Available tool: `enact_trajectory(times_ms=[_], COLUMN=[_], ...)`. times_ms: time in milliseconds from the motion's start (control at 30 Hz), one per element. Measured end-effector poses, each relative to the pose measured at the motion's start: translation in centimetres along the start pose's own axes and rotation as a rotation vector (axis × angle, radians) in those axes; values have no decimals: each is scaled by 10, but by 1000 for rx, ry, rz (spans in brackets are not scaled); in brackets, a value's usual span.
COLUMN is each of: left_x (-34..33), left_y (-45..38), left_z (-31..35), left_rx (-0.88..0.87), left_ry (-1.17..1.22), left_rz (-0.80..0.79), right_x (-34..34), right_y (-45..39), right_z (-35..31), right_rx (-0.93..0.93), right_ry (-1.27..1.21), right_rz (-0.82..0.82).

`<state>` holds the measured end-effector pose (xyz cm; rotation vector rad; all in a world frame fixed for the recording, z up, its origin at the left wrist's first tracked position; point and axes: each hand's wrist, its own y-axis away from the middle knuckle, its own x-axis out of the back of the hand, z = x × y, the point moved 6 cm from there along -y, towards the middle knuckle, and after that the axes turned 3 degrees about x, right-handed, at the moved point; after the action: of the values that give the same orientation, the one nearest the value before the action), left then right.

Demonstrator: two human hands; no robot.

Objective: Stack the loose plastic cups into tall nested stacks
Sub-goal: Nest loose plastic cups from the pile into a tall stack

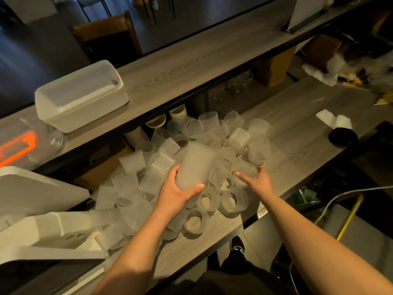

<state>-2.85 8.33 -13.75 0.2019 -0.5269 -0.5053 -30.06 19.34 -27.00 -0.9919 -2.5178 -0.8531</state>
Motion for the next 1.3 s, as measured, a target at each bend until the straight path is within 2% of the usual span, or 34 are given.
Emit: enact_trajectory(times_ms=[200,433,633,767,867,967,1167,1300], left_x=[3,4,-2,-6,-9,-9,-7,-5], left_y=[1,7,17,25,30,33,40,38], left_z=[-4,-2,5,8,9,8,9,8], left_rx=[24,17,-12,-42,-86,-111,-102,-96], left_ry=[5,20,7,-73,-147,-175,-158,-140], left_rz=[0,12,-17,-45,-58,-56,-60,-39], right_x=[-3,20,42,45,39,32,14,-8], right_y=[-2,20,46,74,92,107,130,138], right_z=[-8,-26,-82,-125,-143,-148,-150,-146], right_rx=[19,76,211,316,396,454,461,428], right_ry=[32,-153,-407,-544,-418,-273,-224,-219], right_rz=[49,108,-18,-184,-279,-286,-288,-398])
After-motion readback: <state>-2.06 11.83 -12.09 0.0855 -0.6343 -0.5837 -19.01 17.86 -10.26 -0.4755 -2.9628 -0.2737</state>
